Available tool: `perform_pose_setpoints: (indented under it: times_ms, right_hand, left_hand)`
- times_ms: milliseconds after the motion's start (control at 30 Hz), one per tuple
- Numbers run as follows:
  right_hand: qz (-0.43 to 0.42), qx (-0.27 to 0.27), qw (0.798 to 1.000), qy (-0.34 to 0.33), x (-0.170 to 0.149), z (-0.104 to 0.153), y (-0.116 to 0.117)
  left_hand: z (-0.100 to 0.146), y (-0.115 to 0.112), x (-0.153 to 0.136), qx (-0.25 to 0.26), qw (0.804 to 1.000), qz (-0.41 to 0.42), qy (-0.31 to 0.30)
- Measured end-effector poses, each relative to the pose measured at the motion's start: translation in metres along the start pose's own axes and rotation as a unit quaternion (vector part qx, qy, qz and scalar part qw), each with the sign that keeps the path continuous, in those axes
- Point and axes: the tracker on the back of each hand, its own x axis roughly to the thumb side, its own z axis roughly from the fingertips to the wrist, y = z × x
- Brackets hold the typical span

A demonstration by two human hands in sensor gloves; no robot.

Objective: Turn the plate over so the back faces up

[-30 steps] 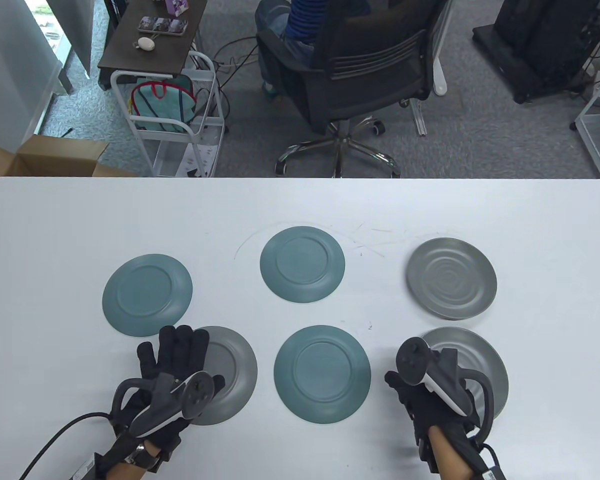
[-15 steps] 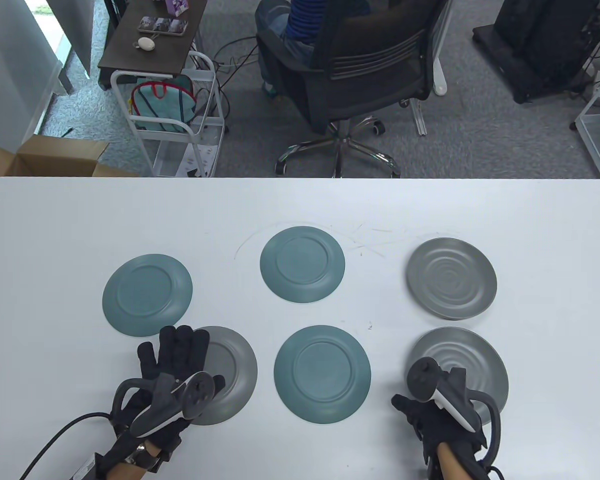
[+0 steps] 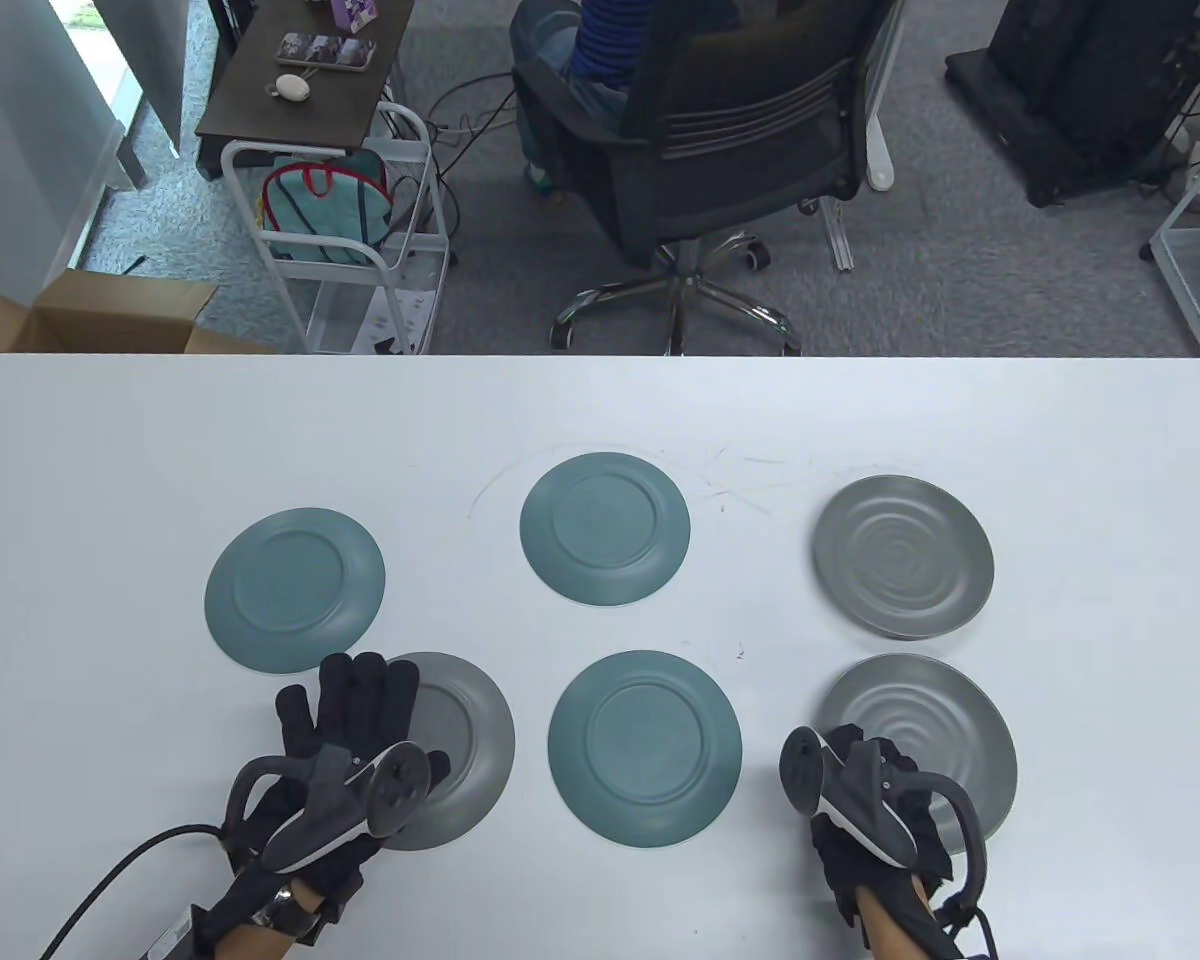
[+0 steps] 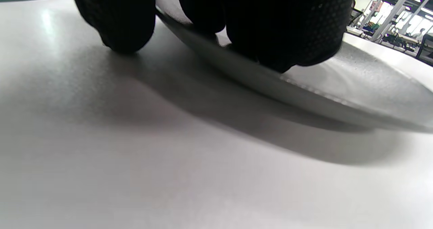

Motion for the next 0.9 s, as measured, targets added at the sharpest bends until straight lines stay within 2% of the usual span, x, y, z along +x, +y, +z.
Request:
perform_pose_setpoints:
  times_ms: [233, 533, 900]
  right_hand:
    - [0.057, -0.035, 0.998, -0.008, 0.016, 0.001, 0.001]
    - [0.088, -0.021, 0.996, -0.012, 0.025, -0.001, -0.002]
    - [0.023, -0.039, 0.999, 0.004, 0.008, 0.010, -0.023]
  left_hand:
    - [0.000, 0.000, 0.000, -0.001, 1.000, 0.000, 0.000]
    - [0.000, 0.000, 0.000, -0.001, 1.000, 0.002, 0.000]
    - [0.000, 0.001, 0.000, 0.005, 1.000, 0.007, -0.004]
